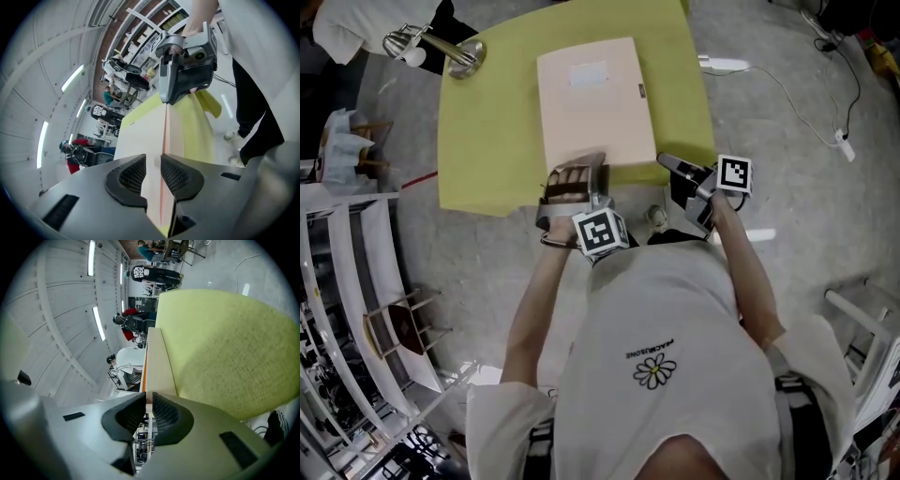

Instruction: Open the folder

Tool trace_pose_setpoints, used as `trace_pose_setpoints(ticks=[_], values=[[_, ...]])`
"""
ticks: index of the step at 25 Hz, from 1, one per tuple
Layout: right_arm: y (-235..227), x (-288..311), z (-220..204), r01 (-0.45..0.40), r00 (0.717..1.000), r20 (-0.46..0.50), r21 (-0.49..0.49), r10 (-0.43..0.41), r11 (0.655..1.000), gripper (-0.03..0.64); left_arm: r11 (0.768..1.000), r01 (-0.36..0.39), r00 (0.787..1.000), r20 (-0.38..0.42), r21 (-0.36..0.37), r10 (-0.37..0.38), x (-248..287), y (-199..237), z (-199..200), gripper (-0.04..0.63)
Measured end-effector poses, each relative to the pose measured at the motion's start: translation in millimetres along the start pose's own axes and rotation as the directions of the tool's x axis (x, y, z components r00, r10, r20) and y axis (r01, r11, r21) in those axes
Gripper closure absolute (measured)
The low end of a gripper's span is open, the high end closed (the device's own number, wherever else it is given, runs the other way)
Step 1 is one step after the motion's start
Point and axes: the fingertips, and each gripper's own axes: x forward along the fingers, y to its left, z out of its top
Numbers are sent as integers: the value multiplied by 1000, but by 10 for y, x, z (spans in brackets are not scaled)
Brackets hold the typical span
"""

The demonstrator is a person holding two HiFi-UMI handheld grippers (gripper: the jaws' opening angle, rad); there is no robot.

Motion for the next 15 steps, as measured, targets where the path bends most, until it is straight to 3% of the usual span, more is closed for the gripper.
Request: trace_pose_setpoints(ticks=[5, 9, 10, 13, 15], values=[[13, -1, 1, -1, 1000, -1, -2, 1, 1000, 577, 998, 28, 999, 18, -64, -27, 9, -3, -3, 540], [7, -6, 10, 9, 1000, -2, -19, -9, 1000, 577, 980, 19, 998, 65, -200, -6, -46, 80, -1, 557], [18, -3, 9, 9, 1000, 0, -19, -9, 1000, 577, 964, 36, 996, 83, -264, -14, -59, 100, -5, 557], [48, 7, 26, 20, 1000, 5, -60, -20, 998, 577, 889, 86, 991, 132, -449, -30, -97, 166, -22, 555], [-62, -26, 8, 115, 993, -2, -100, -116, 988, 577, 860, 80, 990, 142, -505, -9, -115, 208, -36, 555]])
